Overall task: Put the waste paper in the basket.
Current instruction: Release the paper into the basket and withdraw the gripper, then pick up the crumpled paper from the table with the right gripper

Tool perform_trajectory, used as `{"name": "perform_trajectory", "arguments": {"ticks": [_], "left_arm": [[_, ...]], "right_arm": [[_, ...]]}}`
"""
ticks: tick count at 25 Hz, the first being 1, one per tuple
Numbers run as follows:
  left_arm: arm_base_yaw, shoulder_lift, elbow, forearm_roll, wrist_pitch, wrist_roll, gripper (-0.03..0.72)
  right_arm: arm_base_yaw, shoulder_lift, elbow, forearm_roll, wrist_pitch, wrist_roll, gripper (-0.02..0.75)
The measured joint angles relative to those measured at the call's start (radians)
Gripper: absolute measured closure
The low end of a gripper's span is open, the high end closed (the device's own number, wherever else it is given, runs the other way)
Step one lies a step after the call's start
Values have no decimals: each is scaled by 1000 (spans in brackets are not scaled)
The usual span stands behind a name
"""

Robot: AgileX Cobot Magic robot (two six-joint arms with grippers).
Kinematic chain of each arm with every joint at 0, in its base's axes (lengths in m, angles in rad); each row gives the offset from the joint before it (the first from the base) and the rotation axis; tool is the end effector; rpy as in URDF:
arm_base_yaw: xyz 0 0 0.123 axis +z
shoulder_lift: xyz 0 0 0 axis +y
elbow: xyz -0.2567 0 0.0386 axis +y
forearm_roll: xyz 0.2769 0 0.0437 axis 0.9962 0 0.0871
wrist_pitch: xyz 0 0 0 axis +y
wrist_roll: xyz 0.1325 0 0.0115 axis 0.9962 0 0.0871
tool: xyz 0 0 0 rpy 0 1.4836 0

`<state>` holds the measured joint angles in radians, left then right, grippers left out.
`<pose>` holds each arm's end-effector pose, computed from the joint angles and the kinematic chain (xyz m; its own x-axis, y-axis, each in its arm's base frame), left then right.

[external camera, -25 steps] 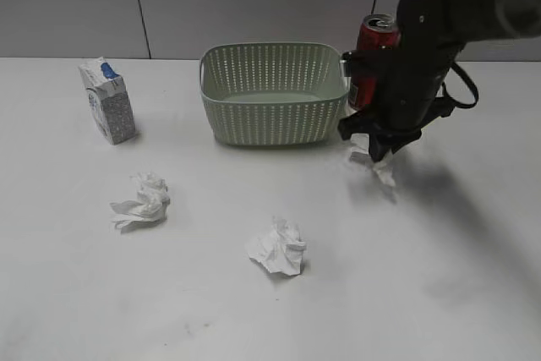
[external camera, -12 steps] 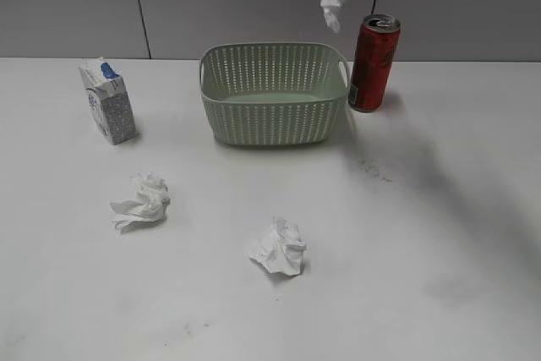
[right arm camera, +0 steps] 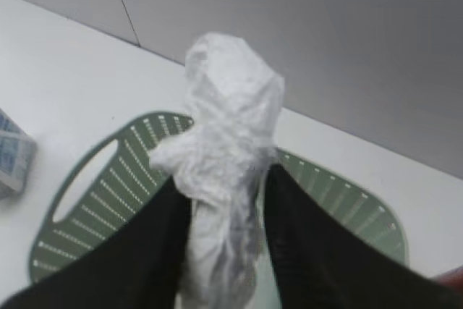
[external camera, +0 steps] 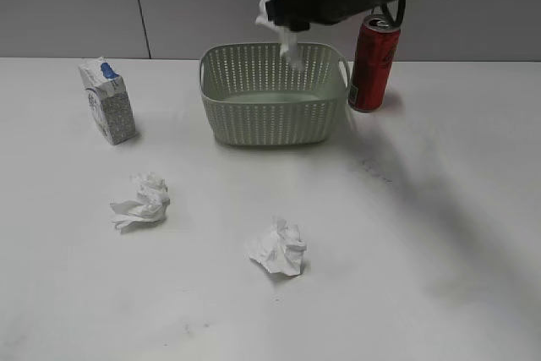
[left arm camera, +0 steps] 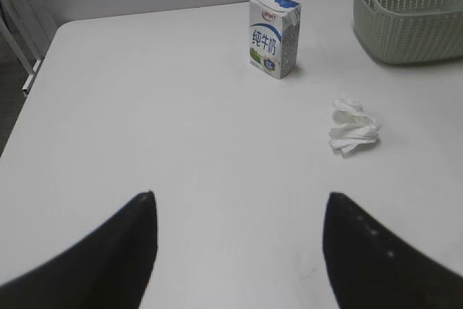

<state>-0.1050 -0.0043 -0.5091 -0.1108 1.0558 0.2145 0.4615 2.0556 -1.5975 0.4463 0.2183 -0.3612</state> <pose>0.0801 -0.0213 0.2766 -0.3990 0.2013 -0.8946 0.2571 0.9610 0.1015 0.4717 0.2485 0.1775 -0.5195 -0.1741 -0.8365 -0.4759 0.8721 0.1140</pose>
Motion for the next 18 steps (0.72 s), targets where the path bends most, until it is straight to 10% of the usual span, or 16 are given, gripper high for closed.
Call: {"name": "perform_trajectory", "arguments": {"ticks": [6,18], "left_arm": [[0,0,0,0,0,0,147],[0,0,0,0,0,0,147]], "right_arm": [[0,77,3,-66,19,0,99],[0,-151,-10,-73,487,-1,162]]}}
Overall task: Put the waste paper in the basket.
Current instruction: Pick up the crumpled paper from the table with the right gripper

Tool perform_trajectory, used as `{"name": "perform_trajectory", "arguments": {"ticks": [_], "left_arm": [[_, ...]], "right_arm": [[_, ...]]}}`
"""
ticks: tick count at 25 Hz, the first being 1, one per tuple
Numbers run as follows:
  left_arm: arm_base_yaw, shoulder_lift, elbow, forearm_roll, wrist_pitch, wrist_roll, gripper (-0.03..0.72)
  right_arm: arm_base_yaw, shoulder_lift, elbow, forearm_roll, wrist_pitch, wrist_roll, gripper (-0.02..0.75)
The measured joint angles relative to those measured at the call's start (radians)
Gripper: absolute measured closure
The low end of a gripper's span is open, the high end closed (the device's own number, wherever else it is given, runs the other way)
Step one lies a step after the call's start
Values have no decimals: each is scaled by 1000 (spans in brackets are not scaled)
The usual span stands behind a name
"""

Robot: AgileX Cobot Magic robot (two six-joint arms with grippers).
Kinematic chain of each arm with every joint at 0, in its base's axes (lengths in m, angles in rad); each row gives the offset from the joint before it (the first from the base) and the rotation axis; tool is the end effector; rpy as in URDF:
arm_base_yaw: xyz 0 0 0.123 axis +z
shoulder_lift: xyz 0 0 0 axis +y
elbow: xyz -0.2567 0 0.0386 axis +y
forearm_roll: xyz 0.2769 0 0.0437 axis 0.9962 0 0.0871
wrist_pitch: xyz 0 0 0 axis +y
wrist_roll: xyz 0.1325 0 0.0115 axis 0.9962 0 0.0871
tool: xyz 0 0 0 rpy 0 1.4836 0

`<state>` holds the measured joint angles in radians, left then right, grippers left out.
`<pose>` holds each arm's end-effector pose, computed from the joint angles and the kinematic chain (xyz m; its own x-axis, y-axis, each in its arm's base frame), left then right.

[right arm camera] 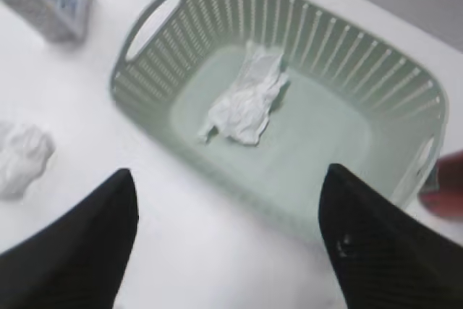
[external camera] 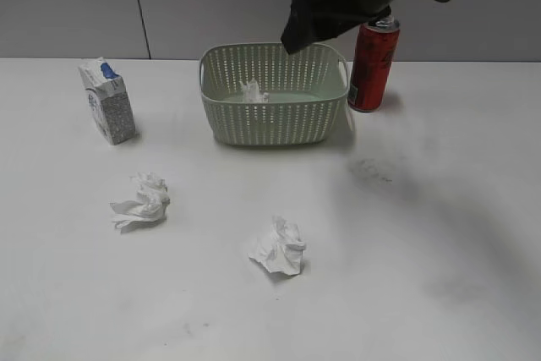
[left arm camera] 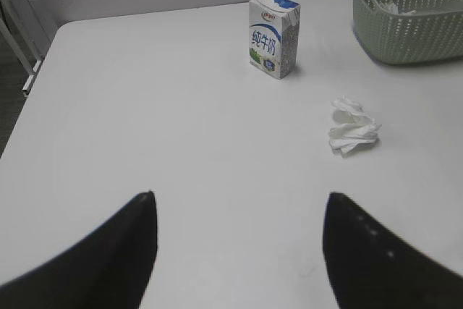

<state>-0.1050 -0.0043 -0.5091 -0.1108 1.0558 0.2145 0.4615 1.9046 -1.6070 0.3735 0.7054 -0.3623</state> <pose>0.0801 -0.0213 0.2766 -0.3990 0.2013 -0.8946 0.2571 0.9610 0.1015 0.4160 0.2421 0.2138 -0.6477 -0.4006 -0.6481 -0.6159 0.7760 0.1360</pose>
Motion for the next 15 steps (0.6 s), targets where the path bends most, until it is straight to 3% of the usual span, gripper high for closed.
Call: {"name": "perform_trajectory", "arguments": {"ticks": [7,11,15], "left_arm": [[0,0,0,0,0,0,147],[0,0,0,0,0,0,148],[0,0,0,0,0,0,152]], "right_arm": [[0,-44,4,-1,398,18,188],[11,-44,54,2,430,27,194],[114,-44,164,-92,374,48,200]]}}
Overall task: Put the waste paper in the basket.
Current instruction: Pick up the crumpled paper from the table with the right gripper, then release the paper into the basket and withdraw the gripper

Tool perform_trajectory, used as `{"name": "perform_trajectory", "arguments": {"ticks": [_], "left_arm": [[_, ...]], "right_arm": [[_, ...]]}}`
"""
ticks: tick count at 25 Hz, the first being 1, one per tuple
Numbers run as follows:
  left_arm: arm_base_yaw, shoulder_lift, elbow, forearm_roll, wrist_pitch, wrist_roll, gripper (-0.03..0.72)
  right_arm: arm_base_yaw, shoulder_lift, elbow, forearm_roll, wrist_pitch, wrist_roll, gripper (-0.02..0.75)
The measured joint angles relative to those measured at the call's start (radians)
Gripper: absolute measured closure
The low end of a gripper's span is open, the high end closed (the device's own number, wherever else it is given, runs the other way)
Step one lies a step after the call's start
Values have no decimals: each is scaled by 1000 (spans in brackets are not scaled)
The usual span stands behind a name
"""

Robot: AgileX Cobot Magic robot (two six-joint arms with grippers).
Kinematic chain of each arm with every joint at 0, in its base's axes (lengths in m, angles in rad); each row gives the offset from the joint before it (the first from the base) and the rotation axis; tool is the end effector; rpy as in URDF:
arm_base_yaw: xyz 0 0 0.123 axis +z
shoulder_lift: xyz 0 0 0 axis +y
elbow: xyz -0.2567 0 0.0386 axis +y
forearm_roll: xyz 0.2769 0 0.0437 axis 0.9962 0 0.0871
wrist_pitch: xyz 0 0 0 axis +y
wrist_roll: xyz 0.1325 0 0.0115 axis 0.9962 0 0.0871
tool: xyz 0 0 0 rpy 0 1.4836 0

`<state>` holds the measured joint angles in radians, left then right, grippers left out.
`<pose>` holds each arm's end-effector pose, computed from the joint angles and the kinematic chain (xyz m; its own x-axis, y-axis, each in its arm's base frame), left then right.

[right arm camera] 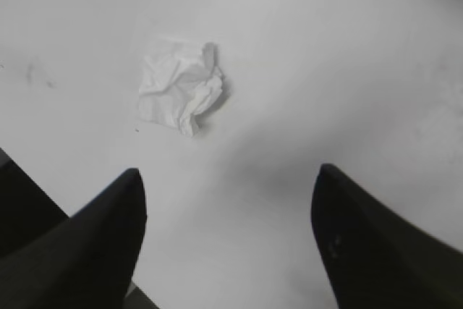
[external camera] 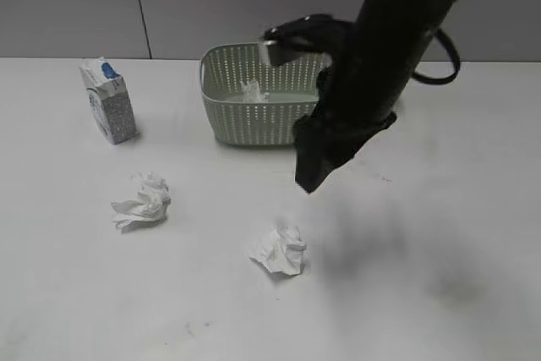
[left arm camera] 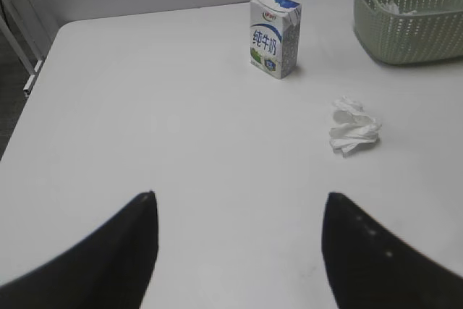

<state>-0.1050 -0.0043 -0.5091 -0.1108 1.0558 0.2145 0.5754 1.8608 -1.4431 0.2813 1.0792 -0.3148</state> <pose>0.0801 -0.0213 0.2766 -0.3990 0.2013 -0.8946 0.2571 0.9610 0.1015 0.3212 0.2471 0.1586 -0.7120 -0.6678 -0.2171 -0.7021 0.6817 0.2054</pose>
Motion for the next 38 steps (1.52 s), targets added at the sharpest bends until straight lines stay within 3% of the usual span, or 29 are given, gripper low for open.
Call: {"name": "perform_trajectory", "arguments": {"ticks": [8,19,22,24,25,27,33,38], "left_arm": [[0,0,0,0,0,0,153],[0,0,0,1,0,0,153],[0,0,0,2,0,0,153],[0,0,0,2,0,0,153],[0,0,0,2,0,0,153],[0,0,0,2,0,0,153],[0,0,0,2,0,0,153],[0,0,0,2,0,0,153]], "right_arm": [[156,71,128,-34,-265,55,203],[185,255,132,-85,-297,114,218],[185,255,132,-91,-300,115,323],[185,255,127,-91,-292,115,476],[185,255,118,-91,-282,115,592],[185,239,95,-92,-253,115,696],[183,104,-66,-191,-201,117,727],[127,60,-220,-260,-343,164,731]]}}
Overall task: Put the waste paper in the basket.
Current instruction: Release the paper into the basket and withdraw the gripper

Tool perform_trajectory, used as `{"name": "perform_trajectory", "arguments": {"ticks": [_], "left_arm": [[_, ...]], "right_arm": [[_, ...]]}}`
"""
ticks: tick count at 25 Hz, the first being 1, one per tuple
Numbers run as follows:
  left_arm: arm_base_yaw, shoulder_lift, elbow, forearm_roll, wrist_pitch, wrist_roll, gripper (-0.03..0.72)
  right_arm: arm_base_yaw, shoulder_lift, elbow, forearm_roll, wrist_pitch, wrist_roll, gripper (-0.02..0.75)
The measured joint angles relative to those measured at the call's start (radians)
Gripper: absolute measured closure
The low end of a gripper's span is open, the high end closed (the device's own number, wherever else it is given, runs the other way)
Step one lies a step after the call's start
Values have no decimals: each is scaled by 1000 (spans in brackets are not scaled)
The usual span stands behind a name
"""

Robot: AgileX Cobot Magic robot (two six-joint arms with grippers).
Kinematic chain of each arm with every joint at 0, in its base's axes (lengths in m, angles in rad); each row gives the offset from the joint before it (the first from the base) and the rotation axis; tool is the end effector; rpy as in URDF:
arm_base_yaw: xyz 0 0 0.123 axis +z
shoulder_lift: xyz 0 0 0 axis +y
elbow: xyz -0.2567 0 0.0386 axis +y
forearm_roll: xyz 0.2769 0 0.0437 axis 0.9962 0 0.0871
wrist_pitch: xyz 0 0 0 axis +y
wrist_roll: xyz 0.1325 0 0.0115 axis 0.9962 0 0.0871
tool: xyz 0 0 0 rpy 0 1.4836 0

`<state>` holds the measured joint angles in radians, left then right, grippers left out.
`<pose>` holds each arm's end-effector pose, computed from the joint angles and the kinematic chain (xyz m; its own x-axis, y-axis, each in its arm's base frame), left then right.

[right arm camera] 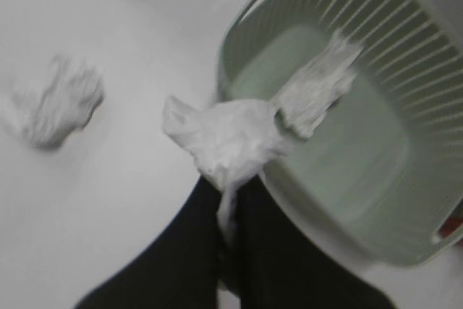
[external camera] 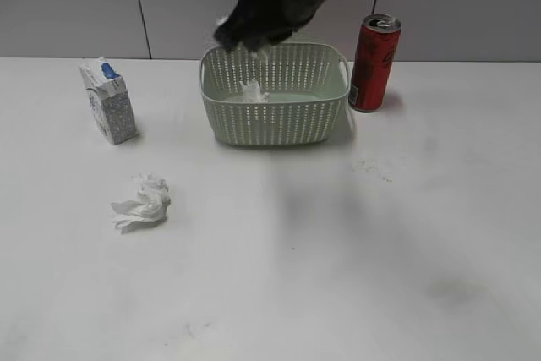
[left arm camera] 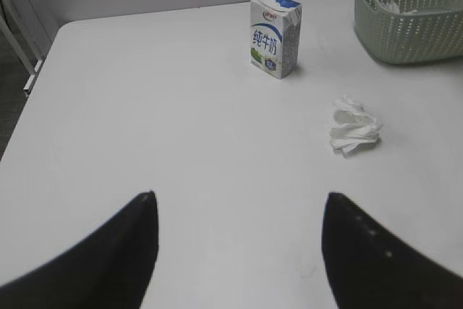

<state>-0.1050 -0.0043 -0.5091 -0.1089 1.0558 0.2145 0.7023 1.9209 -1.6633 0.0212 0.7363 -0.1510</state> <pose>0.0801 -0.0211 0.2766 -0.3991 0.2022 -0.8943 0.2561 0.9611 0.1031 0.3691 0.3148 0.2178 -0.5076 -0.6062 -0.6123 -0.7277 0.6821 -0.0720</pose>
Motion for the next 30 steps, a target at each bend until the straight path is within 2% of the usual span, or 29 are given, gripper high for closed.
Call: {"name": "perform_trajectory", "arguments": {"ticks": [5,8,10,12,16,17,21,23,27,30], "left_arm": [[0,0,0,0,0,0,153],[0,0,0,0,0,0,153],[0,0,0,0,0,0,153],[0,0,0,0,0,0,153],[0,0,0,0,0,0,153],[0,0,0,0,0,0,153],[0,0,0,0,0,0,153],[0,0,0,0,0,0,153],[0,0,0,0,0,0,153],[0,0,0,0,0,0,153]], "right_arm": [[-108,36,-22,-9,-213,97,732],[-161,104,-22,-9,-285,144,729],[-181,151,-22,-9,-302,151,691],[-189,195,-22,-6,-311,157,577],[-189,261,-22,5,-314,159,183],[-189,269,-21,7,-314,159,150],[-189,272,-25,20,-301,162,142],[-189,262,-39,29,-235,164,146],[-201,215,-143,53,17,163,146],[-245,198,-233,58,214,138,146]]}}
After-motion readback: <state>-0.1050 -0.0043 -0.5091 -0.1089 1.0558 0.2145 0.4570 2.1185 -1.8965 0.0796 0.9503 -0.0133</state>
